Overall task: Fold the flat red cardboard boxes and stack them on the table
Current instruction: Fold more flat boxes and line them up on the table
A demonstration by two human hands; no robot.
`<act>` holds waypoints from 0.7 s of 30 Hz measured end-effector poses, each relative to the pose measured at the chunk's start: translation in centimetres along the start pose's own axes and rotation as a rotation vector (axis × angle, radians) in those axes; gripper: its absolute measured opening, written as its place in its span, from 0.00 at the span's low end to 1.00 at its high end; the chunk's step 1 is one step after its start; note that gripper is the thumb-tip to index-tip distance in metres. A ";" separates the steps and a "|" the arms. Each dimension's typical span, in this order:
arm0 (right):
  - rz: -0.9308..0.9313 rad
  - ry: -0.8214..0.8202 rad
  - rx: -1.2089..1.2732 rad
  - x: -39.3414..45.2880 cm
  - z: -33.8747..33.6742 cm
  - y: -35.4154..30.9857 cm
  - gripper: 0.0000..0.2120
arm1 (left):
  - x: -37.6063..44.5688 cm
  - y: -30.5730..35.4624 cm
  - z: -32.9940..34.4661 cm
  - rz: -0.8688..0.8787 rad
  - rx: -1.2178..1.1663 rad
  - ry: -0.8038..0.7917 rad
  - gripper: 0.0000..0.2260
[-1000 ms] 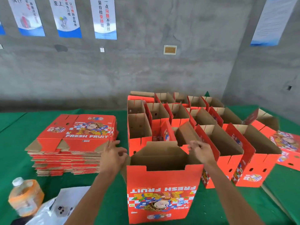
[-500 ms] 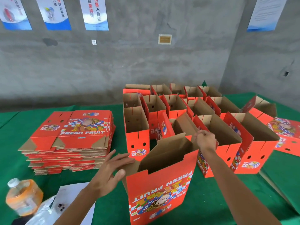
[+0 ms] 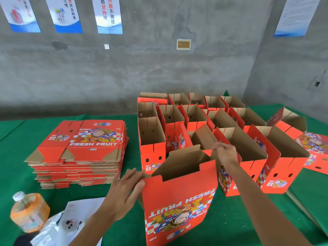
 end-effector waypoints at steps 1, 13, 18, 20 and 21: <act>-0.006 -0.054 -0.008 -0.1 0.0 -0.2 0.12 | 0.3 -0.5 0.0 -0.061 0.001 0.003 0.27; -0.245 -0.344 0.021 -6.0 1.5 3.4 0.15 | 8.2 7.6 2.8 0.278 0.267 0.085 0.46; -0.310 -0.287 -0.150 -5.2 1.7 4.6 0.16 | 8.7 8.5 4.2 0.400 0.037 0.115 0.42; -0.291 -0.266 -0.161 -4.5 1.8 5.4 0.18 | 8.6 7.9 4.1 0.377 -0.075 0.170 0.31; -0.284 -0.260 -0.157 -4.2 1.8 5.5 0.18 | 8.7 6.9 4.0 0.311 -0.174 0.210 0.27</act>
Point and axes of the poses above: each hand's wrist, its own x-axis towards the middle knuckle, its own z-axis out of the palm, y = z × x, the point moved 10 cm from there along x, towards the middle knuckle, and after that the axes turned 14 degrees about z, right-handed, at the moved point
